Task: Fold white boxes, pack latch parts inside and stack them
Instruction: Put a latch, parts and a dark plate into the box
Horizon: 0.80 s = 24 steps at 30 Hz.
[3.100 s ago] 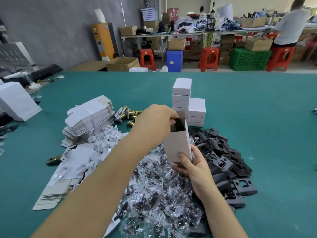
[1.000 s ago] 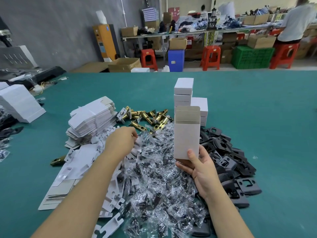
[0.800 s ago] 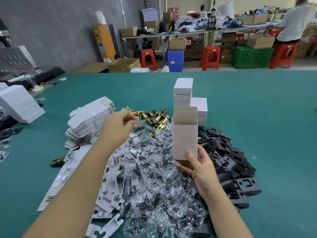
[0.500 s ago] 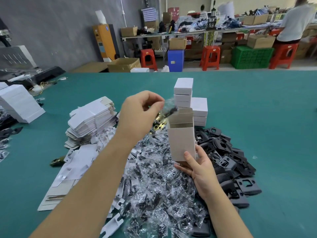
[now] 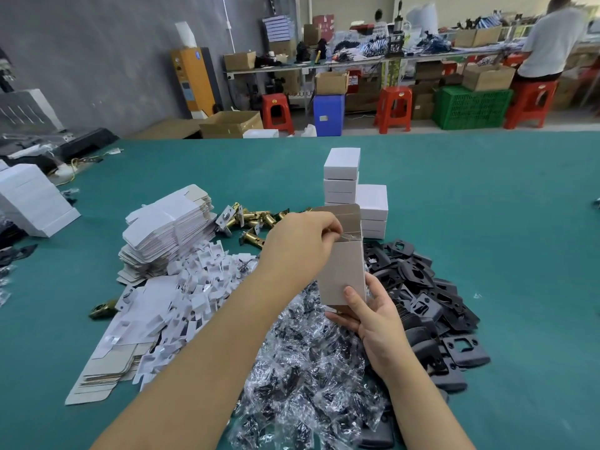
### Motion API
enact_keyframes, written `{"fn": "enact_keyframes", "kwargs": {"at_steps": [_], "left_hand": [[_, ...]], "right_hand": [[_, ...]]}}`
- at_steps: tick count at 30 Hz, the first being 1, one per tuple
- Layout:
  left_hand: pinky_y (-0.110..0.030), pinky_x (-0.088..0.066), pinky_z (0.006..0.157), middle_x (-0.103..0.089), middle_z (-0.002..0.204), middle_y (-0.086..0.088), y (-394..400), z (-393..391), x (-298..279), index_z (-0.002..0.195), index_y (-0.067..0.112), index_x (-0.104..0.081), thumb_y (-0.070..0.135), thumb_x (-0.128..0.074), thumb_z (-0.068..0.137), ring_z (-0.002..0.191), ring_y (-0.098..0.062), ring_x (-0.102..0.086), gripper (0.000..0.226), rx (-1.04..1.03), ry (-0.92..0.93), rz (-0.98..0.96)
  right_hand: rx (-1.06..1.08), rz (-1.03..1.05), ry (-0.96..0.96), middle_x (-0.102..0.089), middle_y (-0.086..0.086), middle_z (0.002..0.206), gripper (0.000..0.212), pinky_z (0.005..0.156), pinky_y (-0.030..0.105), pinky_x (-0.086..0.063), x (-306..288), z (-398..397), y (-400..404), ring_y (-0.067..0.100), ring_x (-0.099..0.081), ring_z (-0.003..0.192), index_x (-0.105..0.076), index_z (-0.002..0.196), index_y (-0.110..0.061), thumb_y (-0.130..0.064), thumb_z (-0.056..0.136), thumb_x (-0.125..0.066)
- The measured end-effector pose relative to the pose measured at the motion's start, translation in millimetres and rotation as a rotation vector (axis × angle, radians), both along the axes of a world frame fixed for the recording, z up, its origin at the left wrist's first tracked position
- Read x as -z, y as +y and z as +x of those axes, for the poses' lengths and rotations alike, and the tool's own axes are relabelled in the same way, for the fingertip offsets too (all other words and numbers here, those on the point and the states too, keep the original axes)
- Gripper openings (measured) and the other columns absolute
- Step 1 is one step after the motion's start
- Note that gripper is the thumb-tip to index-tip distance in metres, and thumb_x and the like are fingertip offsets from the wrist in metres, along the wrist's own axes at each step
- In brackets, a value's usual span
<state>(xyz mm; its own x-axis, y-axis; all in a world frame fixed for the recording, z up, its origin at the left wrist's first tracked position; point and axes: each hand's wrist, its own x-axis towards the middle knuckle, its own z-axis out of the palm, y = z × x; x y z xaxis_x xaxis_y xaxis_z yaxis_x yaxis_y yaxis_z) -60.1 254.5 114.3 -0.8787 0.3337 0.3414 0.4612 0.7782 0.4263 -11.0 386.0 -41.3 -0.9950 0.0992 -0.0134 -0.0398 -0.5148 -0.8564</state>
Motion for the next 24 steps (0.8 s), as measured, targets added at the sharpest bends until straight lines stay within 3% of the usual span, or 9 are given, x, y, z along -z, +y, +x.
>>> {"fn": "enact_keyframes", "kwargs": {"at_steps": [3,8,12,20,24], "left_hand": [[-0.038,-0.055,0.085,-0.076,0.101,0.006,-0.1,0.8,-1.3,0.108,0.027,-0.076,0.025,-0.058,0.102,0.093,-0.017,-0.065,0.02,-0.005,-0.02,-0.052],[-0.031,-0.054,0.072,-0.072,0.089,0.007,0.1,2.8,-5.5,0.112,0.029,-0.075,0.025,-0.052,0.102,0.07,-0.014,-0.055,0.026,-0.004,-0.036,-0.157],[-0.038,-0.053,0.086,-0.065,0.119,0.006,-2.1,6.1,-9.5,0.115,0.028,-0.075,0.023,-0.047,0.103,0.105,-0.019,-0.061,0.031,0.05,-0.017,-0.244],[-0.037,-0.053,0.085,-0.068,0.115,0.007,-7.3,10.3,-4.1,0.121,0.026,-0.073,0.021,-0.051,0.102,0.1,-0.015,-0.063,0.029,0.114,0.076,-0.088],[-0.031,-0.052,0.077,-0.068,0.106,0.006,-15.4,7.7,4.0,0.116,0.022,-0.074,0.015,-0.061,0.098,0.079,-0.003,-0.056,0.024,0.083,0.215,0.137]], "right_hand": [[0.008,-0.003,0.002,-0.074,0.013,0.118,0.042,0.077,0.041,-0.063,1.4,0.3,0.7,0.038,-0.072,0.106,-0.07,0.121,-0.035,-0.031,0.081,-0.082],[0.018,-0.006,-0.011,-0.073,0.016,0.117,0.05,0.077,0.041,-0.063,1.7,0.7,0.3,0.038,-0.073,0.104,-0.066,0.126,-0.028,-0.03,0.079,-0.081],[0.008,-0.002,-0.001,-0.073,0.017,0.117,0.042,0.077,0.041,-0.063,2.4,0.6,1.0,0.038,-0.072,0.104,-0.068,0.124,-0.03,-0.025,0.083,-0.077],[0.019,-0.003,-0.015,-0.073,0.016,0.118,0.042,0.077,0.041,-0.063,2.9,0.0,0.8,0.037,-0.073,0.104,-0.067,0.124,-0.027,-0.024,0.083,-0.077],[0.028,-0.014,-0.02,-0.072,0.016,0.12,0.049,0.077,0.042,-0.063,2.4,0.3,0.8,0.038,-0.072,0.105,-0.064,0.127,-0.024,-0.027,0.08,-0.079]]}}
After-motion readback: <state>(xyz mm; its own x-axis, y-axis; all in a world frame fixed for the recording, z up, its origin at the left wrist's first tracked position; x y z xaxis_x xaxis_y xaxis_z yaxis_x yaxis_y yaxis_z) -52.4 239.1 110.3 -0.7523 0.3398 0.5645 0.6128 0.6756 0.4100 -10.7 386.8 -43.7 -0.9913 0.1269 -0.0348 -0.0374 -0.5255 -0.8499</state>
